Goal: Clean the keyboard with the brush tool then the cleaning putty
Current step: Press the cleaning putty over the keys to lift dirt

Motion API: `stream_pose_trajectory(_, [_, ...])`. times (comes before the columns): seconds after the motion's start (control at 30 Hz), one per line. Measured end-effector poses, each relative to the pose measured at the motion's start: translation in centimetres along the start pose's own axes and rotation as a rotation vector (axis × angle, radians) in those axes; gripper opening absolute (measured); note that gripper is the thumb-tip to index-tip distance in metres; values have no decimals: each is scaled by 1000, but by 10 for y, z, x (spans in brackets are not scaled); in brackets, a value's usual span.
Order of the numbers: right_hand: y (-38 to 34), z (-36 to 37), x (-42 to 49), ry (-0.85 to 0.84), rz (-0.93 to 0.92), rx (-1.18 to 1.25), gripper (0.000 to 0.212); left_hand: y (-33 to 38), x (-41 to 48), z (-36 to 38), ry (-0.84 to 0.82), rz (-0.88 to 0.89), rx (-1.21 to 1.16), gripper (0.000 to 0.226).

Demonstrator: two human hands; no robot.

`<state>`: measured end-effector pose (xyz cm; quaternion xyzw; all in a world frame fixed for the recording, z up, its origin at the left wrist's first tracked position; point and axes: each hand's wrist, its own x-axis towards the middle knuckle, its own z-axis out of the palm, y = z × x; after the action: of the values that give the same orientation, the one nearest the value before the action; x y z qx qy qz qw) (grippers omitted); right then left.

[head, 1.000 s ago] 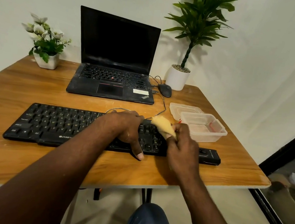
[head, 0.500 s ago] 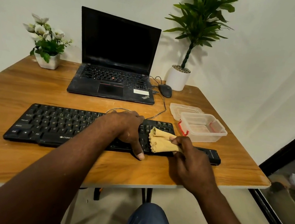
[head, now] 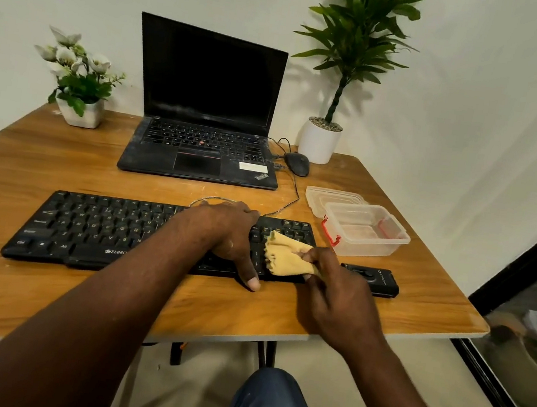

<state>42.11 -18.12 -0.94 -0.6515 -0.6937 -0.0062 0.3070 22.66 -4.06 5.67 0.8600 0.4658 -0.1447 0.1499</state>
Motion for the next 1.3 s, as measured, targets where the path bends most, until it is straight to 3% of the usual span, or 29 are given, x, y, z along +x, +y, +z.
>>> stream_pose_trajectory(0.13, [11, -7, -5, 96, 149, -85, 35, 0, 0, 1, 3, 1, -1, 144])
stream_pose_trajectory(0.4, [-44, 26, -3, 183, 113, 30, 35, 0, 1, 1, 12, 1, -8, 142])
stream_pose_trajectory(0.53, [-39, 11, 34, 340, 388, 234, 22, -2, 0, 2, 25, 15, -20, 142])
stream_pose_trajectory(0.6, [-37, 5, 50, 437, 459, 177, 22, -3, 0, 3, 37, 17, -21, 144])
stream_pose_trajectory(0.77, [-68, 34, 60, 74, 364, -87, 30, -6, 3, 5, 50, 1, -95, 159])
stream_pose_trajectory(0.83, [-78, 36, 63, 27, 352, -46, 31, -8, 3, 7, 63, 5, -112, 158])
stream_pose_trajectory(1.0, [-94, 37, 56, -46, 226, -7, 30, -11, 9, 9, 121, 31, -136, 128])
stream_pose_trajectory(1.2, [-56, 13, 32, -210, 32, 173, 25, -11, 4, 11, 81, 29, -133, 158])
stream_pose_trajectory(1.3, [-35, -5, 28, -239, 67, 335, 23, -11, 5, 11, 85, 25, -148, 159])
